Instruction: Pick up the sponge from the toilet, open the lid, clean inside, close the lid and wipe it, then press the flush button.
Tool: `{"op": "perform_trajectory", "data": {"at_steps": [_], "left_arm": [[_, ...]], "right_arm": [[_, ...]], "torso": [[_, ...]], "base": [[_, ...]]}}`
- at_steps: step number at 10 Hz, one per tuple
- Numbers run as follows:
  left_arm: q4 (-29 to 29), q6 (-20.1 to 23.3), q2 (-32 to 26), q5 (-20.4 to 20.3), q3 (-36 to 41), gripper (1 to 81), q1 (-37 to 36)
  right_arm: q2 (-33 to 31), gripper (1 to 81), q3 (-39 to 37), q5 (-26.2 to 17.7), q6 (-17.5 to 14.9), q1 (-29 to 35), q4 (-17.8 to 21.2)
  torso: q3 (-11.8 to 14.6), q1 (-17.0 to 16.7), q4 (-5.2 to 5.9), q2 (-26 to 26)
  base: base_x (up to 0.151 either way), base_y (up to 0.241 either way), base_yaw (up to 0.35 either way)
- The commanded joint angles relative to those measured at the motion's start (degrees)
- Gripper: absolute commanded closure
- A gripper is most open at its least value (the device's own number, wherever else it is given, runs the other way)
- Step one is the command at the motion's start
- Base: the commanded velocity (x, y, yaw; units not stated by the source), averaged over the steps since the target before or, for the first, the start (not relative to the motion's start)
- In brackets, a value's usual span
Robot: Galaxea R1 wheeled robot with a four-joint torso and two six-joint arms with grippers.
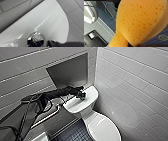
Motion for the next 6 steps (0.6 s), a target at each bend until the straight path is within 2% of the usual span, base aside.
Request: {"op": "perform_trajectory", "data": {"at_steps": [1, 6], "left_arm": [[2.0, 0.4, -0.3, 2.3, -1.4, 81.1, -11.3], [3.2, 0.5, -1.1, 2.4, -3.6, 81.1, -10.9]], "right_arm": [[-0.4, 81.1, 0.6, -4.8, 0.2, -1.8, 0.6], [-0.2, 81.1, 0.6, -4.7, 0.2, -2.1, 0.6]], "torso": [[0.0, 0.0, 0.00, 0.0], [0.0, 0.0, 0.00, 0.0]], "base": [[0.000, 0.000, 0.000], [0.000, 0.000, 0.000]]}}
